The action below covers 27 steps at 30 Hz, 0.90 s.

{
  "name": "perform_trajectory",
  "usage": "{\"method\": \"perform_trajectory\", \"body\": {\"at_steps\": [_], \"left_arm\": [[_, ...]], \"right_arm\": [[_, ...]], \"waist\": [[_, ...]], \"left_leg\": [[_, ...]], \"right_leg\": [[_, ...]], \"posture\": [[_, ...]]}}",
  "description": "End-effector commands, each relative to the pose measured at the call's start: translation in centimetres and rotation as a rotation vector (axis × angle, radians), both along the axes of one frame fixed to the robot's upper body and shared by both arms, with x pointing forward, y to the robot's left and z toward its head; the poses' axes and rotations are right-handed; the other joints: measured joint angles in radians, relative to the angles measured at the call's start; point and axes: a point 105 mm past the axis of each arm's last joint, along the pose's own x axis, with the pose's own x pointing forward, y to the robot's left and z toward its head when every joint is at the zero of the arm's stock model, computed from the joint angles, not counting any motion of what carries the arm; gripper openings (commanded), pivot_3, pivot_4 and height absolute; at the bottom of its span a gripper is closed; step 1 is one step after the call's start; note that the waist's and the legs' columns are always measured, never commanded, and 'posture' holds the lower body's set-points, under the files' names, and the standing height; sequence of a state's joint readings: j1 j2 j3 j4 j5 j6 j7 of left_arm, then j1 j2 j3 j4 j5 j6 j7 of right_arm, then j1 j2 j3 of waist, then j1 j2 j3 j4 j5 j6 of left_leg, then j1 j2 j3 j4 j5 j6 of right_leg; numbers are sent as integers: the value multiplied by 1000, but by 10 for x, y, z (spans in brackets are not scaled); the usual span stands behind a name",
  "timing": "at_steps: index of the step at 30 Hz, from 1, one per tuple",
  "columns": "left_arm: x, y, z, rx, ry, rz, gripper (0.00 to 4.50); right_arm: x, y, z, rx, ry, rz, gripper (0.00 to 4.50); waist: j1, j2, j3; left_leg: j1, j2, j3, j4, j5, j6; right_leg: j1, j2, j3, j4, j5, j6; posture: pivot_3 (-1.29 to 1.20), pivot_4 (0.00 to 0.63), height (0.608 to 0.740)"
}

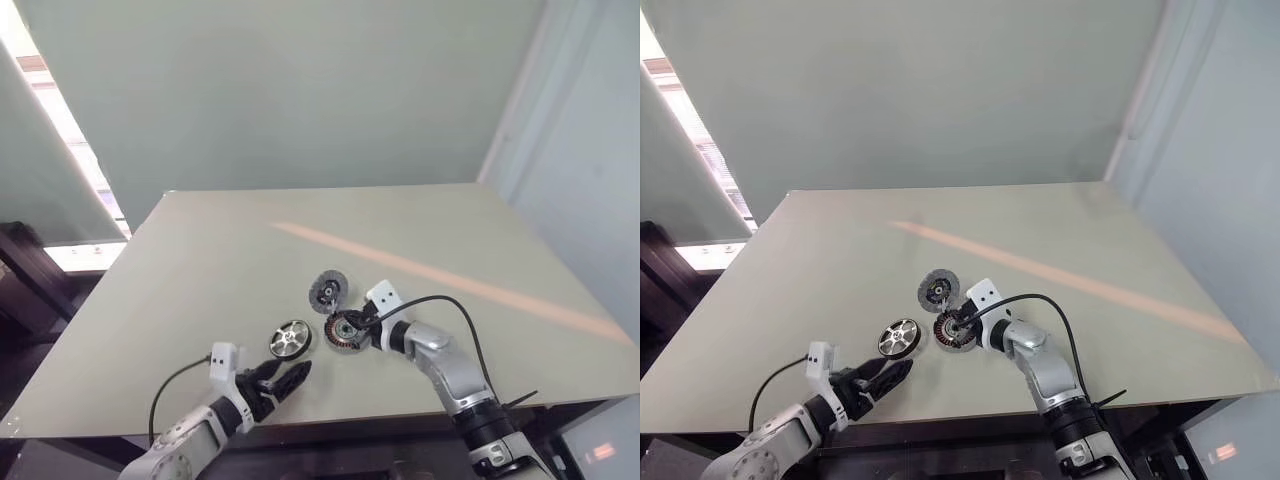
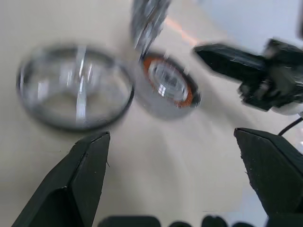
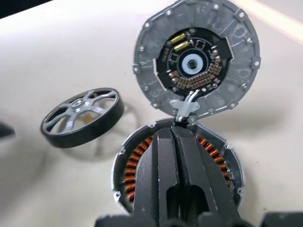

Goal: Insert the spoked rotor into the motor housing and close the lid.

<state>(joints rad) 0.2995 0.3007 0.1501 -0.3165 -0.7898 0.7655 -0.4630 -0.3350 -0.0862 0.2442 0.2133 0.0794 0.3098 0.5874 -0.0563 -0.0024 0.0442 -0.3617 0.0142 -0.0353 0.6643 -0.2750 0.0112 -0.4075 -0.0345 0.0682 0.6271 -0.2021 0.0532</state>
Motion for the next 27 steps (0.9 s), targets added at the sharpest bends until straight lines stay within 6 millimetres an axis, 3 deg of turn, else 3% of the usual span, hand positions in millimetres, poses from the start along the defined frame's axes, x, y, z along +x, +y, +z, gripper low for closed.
{"method": "perform_trajectory", "body": {"at_steps": [1, 9, 21, 26, 27], "left_arm": [[1, 3, 2, -124, 54, 106, 4500], [21, 4, -2, -269, 76, 275, 4500], [69, 6, -25, -358, 172, 495, 4500], [75, 3, -30, -357, 205, 519, 4500], [75, 4, -32, -355, 213, 532, 4319]], "right_arm": [[1, 0, 24, 31, -78, 14, 18], [0, -1, 32, 30, -102, 22, 18], [-2, -9, 35, 17, -119, 10, 18], [-2, -13, 36, 15, -122, -4, 18], [-2, -14, 36, 15, -123, -7, 2]], "waist": [[-1, 0, 0], [3, -1, 0], [7, -1, -1], [6, -1, -1], [6, -1, -1]], "left_leg": [[0, 0, 0, 0, 0, 0], [0, -1, 0, 1, 0, 0], [0, -2, -1, 1, 1, -1], [1, -2, -2, 2, 3, -3], [1, -2, -2, 2, 3, -3]], "right_leg": [[0, 0, 0, 0, 0, 0], [0, 0, 0, -1, 0, 0], [2, 0, 0, -2, 0, 0], [3, 1, 1, -1, 0, 0], [3, 1, 1, -1, 0, 0]], "posture": [[0, 0, 740], [0, 0, 740], [0, 0, 740], [0, 0, 740], [0, 0, 740]]}}
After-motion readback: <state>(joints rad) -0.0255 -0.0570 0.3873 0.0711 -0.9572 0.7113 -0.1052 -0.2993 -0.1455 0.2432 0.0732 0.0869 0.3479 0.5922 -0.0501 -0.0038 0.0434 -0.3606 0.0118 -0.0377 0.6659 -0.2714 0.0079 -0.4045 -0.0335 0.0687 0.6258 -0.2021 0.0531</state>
